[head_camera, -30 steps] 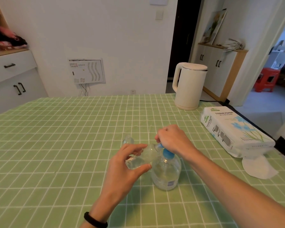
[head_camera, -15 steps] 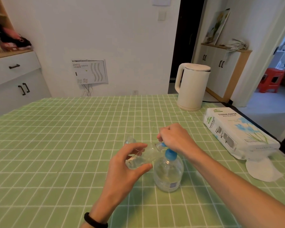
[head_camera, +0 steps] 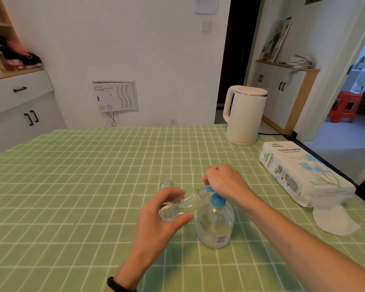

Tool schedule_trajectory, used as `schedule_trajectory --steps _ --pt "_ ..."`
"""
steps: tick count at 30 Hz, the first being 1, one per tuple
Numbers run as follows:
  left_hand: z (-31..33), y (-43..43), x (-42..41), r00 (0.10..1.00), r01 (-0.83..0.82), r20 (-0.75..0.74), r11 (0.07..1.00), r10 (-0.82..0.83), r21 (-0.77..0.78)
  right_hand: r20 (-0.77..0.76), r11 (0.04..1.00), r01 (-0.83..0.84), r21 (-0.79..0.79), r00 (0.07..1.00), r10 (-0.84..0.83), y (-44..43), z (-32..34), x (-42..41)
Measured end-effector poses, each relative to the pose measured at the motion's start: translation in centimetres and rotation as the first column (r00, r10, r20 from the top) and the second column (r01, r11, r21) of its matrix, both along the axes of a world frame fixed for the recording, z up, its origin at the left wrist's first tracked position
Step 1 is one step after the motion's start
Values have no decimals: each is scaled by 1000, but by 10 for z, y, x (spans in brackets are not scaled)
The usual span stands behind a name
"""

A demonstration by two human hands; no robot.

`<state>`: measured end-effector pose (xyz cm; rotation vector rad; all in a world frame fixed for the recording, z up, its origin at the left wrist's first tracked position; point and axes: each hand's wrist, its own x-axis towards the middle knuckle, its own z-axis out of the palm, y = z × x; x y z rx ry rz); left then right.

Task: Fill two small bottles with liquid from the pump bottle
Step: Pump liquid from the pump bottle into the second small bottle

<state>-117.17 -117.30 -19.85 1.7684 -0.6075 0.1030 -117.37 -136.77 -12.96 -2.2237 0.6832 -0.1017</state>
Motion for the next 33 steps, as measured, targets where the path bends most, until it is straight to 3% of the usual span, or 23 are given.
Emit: schedule_trajectory --steps 33 --pt "6 1 -1 1000 -9 8 1000 9 -8 -9 1000 11 -14 1000 -11 1 5 -1"
